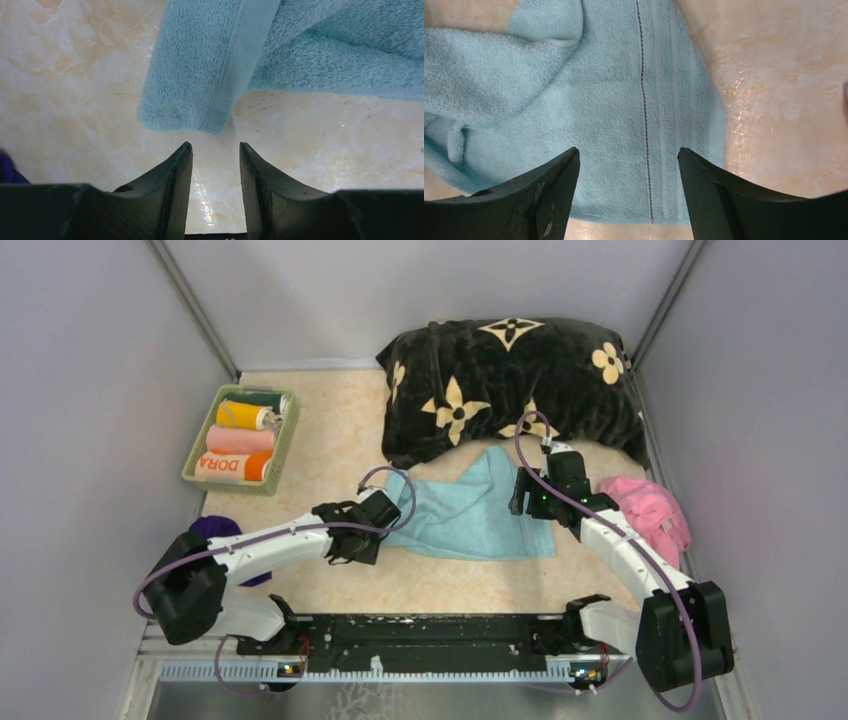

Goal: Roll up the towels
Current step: Flatten out the towel at the center of the board.

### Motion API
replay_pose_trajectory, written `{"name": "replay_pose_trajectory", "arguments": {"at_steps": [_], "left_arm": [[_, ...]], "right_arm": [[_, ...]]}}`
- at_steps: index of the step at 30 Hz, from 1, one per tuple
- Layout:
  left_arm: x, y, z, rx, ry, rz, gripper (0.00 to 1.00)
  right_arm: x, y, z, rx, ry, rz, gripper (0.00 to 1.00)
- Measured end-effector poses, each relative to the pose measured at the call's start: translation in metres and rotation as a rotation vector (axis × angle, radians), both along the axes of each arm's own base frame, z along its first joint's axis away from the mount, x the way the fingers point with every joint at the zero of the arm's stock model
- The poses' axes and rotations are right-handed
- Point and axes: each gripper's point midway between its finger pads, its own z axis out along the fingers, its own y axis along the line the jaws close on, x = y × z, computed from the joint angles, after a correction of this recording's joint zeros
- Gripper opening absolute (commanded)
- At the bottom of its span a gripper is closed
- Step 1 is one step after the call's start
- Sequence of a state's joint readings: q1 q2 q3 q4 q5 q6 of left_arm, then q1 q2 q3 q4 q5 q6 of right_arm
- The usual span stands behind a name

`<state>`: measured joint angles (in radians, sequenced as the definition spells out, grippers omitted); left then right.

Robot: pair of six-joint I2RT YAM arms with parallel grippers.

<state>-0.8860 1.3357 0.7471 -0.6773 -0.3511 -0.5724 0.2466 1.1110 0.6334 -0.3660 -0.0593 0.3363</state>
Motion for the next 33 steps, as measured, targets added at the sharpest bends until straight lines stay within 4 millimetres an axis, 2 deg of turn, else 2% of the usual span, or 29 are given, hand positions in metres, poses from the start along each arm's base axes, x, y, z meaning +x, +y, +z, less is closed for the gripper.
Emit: {"name": "replay_pose_trajectory", "arguments": {"at_steps": [7, 10, 13, 16, 19, 22, 26, 27, 29, 33], "left_arm": [[0.002, 0.0, -0.021, 0.048, 0.027, 0.002, 0.43], [0.008, -0.001, -0.022, 0.049, 0.007, 0.006, 0.39], [0.012, -0.003, -0.022, 0.048, -0.005, 0.01, 0.32], [0.016, -0.006, -0.022, 0.036, -0.017, 0.01, 0.16], [0.018, -0.006, -0.022, 0.037, -0.025, 0.012, 0.04], [0.021, -0.003, -0.019, 0.029, -0.027, 0.023, 0.01], [0.036, 0.009, 0.003, -0.053, -0.052, 0.079, 0.0], [0.043, 0.014, 0.012, -0.089, -0.072, 0.104, 0.0], [0.062, 0.028, 0.033, -0.166, -0.134, 0.166, 0.0], [0.088, 0.053, 0.059, -0.25, -0.228, 0.246, 0.0]], "right_arm": [[-0.001, 0.001, -0.001, 0.006, -0.001, 0.005, 0.73], [-0.003, 0.001, -0.003, 0.007, 0.005, 0.007, 0.73], [-0.005, 0.001, -0.004, 0.009, 0.01, 0.009, 0.73], [-0.005, 0.001, -0.004, 0.009, 0.01, 0.009, 0.73], [-0.005, 0.001, -0.003, 0.01, 0.006, 0.009, 0.73], [-0.005, 0.001, -0.003, 0.01, 0.006, 0.009, 0.73], [-0.005, 0.001, -0.003, 0.011, 0.007, 0.005, 0.78], [-0.005, 0.001, -0.003, 0.01, 0.008, 0.001, 0.82], [-0.004, -0.001, -0.003, 0.008, 0.008, -0.018, 0.98], [-0.002, -0.008, 0.004, 0.011, -0.014, -0.089, 0.99]]}}
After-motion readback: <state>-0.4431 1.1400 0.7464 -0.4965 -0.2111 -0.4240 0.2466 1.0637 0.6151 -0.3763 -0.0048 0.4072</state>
